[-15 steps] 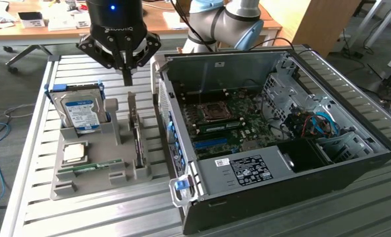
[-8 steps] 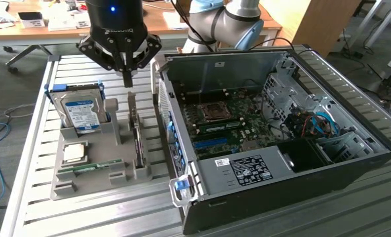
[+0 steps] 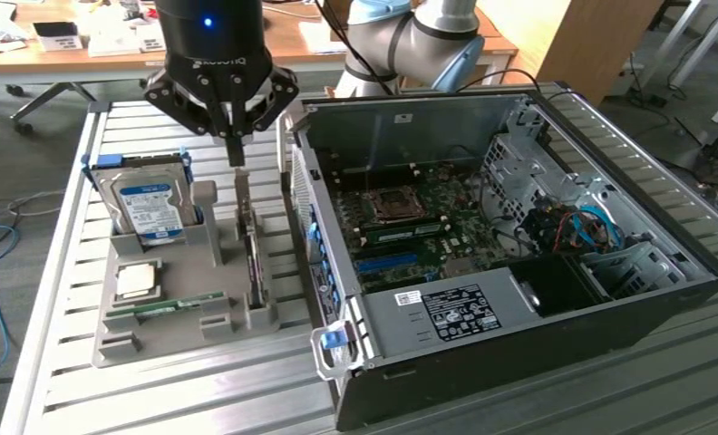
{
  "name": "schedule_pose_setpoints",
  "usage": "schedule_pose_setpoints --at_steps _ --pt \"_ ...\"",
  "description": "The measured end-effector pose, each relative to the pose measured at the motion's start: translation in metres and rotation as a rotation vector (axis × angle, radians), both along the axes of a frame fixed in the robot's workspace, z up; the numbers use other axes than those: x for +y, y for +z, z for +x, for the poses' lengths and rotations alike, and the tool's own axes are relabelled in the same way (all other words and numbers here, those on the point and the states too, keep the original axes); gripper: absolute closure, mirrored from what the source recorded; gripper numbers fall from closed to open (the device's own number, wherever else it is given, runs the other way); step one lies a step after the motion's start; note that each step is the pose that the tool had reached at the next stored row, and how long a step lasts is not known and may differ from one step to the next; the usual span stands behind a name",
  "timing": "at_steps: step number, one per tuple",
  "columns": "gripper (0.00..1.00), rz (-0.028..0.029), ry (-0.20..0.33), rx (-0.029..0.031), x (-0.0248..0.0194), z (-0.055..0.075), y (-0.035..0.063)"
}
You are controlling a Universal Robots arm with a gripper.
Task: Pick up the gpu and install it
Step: 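Reach for the gpu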
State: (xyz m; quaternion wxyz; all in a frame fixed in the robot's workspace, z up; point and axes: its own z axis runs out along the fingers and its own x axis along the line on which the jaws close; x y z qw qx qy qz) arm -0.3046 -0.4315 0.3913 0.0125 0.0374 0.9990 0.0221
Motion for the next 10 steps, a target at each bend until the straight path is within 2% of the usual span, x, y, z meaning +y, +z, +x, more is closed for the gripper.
schedule_pose_setpoints --at_steps 5,10 --pt "0.89 0.0000 0.000 0.0000 -0.0029 0.0000 0.0000" --pt "0.89 0.0000 0.000 0.0000 -0.0095 -0.0001 -0.0002"
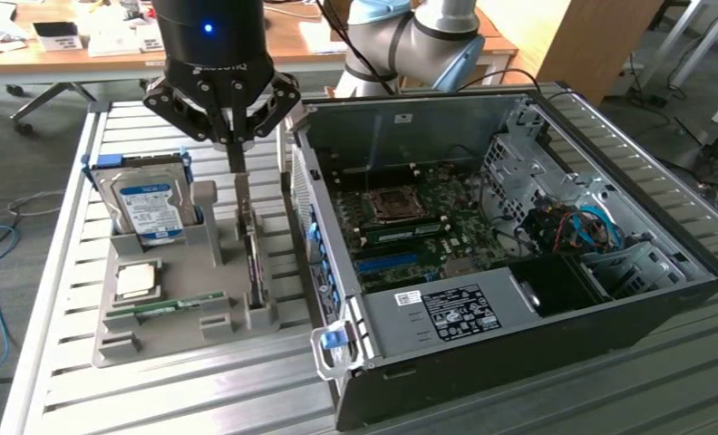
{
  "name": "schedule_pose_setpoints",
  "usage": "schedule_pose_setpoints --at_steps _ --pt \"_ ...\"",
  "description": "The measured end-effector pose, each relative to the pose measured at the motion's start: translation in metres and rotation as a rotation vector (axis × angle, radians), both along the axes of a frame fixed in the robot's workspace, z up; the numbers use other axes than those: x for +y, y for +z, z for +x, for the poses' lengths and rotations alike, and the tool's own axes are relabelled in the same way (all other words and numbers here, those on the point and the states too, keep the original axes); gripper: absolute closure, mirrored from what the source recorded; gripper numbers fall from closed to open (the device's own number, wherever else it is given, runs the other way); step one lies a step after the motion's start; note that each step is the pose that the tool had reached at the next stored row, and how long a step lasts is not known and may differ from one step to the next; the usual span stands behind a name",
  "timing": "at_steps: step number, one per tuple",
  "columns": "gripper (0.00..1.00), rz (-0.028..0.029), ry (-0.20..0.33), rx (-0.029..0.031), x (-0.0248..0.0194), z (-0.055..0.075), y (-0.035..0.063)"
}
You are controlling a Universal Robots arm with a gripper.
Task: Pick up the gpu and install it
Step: 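Reach for the gpu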
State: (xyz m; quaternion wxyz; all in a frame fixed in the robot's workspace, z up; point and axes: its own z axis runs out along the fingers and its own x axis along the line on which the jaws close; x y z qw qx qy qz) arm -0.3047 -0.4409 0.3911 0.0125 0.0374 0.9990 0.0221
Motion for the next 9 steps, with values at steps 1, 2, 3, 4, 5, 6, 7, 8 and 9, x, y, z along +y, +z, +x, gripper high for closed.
schedule_pose_setpoints --at_steps 1,2,3,4,5,6,7,8,9 --pt "0.89 0.0000 0.000 0.0000 -0.0010 0.0000 -0.0001" --pt "0.89 0.0000 0.000 0.0000 -0.0015 -0.0001 -0.0002" --pt "0.89 0.0001 0.000 -0.0001 -0.0018 -0.0003 -0.0003" --pt "0.89 0.0000 0.000 -0.0001 -0.0020 -0.0005 -0.0003" --pt "0.89 -0.0001 0.000 0.0000 -0.0022 -0.0008 -0.0003" --pt "0.89 0.0000 0.000 -0.0001 -0.0023 -0.0011 -0.0005" --pt "0.89 0.0000 0.000 -0.0001 -0.0025 -0.0014 -0.0005" --pt "0.89 0.0000 0.000 -0.0001 -0.0026 -0.0016 -0.0006" --pt "0.89 0.0000 0.000 -0.0001 -0.0026 -0.0018 -0.0006"
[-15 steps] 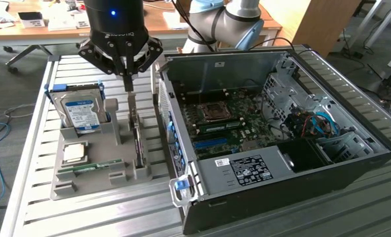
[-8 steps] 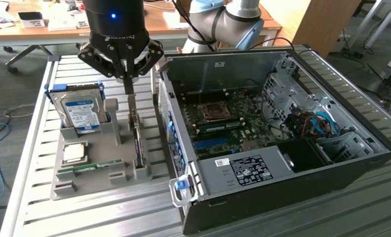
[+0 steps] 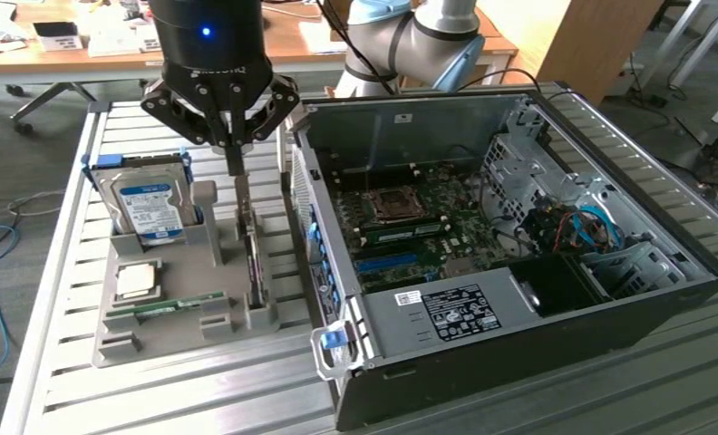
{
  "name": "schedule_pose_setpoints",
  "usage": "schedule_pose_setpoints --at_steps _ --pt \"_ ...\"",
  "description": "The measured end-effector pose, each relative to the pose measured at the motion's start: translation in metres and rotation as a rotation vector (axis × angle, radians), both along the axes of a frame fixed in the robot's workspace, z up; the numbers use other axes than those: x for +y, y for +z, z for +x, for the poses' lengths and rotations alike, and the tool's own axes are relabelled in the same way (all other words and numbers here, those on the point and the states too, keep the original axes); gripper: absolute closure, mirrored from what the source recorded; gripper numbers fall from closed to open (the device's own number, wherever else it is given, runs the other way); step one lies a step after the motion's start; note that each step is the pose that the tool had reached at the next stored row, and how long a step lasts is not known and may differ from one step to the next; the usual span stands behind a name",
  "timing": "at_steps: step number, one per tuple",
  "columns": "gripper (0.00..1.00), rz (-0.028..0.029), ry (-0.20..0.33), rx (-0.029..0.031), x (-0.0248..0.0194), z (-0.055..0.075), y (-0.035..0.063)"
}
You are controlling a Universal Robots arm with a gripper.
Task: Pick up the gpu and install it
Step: 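Reach for the gpu, then pick up the gpu and move the gpu toward the slot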
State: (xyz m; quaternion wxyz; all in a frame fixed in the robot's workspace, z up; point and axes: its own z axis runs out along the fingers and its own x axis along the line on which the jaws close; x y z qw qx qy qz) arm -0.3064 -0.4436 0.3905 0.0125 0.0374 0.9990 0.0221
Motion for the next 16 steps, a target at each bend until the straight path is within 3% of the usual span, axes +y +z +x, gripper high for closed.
schedule_pose_setpoints --at_steps 16 --pt "0.89 -0.0001 0.000 0.0000 0.0000 -0.0015 0.0000"
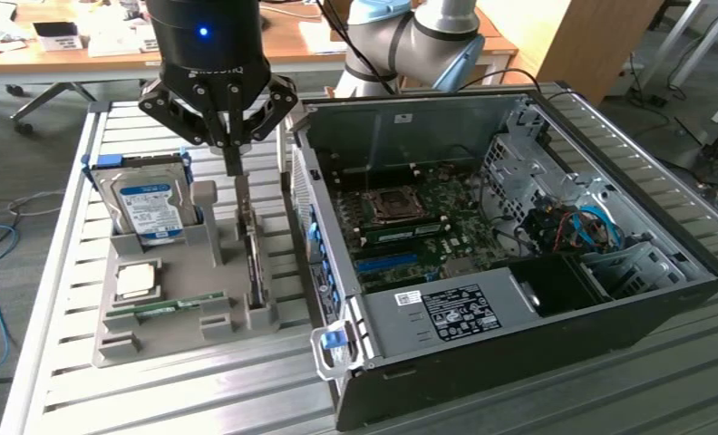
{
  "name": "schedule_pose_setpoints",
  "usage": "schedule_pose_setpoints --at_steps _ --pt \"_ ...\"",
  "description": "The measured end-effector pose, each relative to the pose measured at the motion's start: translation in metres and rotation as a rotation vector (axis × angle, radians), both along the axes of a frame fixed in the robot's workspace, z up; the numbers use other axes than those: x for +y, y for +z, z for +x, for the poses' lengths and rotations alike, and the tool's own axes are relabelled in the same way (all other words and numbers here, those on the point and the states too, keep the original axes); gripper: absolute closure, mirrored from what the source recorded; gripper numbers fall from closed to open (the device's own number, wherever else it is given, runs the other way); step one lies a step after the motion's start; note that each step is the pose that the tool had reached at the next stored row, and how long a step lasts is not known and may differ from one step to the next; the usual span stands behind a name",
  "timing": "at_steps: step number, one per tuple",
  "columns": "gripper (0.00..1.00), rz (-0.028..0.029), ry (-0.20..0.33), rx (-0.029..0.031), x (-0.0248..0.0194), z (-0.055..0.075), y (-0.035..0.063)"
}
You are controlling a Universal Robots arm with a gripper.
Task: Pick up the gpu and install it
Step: 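Pick up the gpu and move the gpu toward the slot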
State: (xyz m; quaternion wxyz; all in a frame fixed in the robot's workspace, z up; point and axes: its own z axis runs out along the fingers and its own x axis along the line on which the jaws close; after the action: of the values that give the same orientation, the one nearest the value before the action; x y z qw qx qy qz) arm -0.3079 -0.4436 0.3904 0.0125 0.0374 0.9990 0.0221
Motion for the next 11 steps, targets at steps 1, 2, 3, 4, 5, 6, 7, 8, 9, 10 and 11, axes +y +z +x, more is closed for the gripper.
schedule_pose_setpoints --at_steps 1,2,3,4,5,6,7,8,9,10,11 --pt "0.89 0.0000 0.000 0.0000 0.0000 0.0000 0.0000" --pt "0.89 0.0000 0.000 0.0000 0.0000 0.0000 0.0000" --pt "0.89 0.0000 0.000 0.0000 0.0000 0.0000 0.0000" --pt "0.89 0.0000 0.000 0.0000 0.0000 0.0000 0.0000" --pt "0.89 0.0000 0.000 0.0000 0.0000 0.0000 0.0000" --pt "0.89 0.0000 0.000 0.0000 0.0000 0.0000 0.0000" --pt "0.83 0.0000 0.000 0.0000 0.0000 0.0000 0.0000" --pt "0.83 0.0000 0.000 0.0000 0.0000 0.0000 0.0000" --pt "0.83 0.0000 0.000 0.0000 0.0000 0.0000 0.0000" --pt "0.76 0.0000 0.000 0.0000 0.0000 0.0000 0.0000" --pt "0.71 0.0000 0.000 0.0001 0.0000 0.0000 0.0000"
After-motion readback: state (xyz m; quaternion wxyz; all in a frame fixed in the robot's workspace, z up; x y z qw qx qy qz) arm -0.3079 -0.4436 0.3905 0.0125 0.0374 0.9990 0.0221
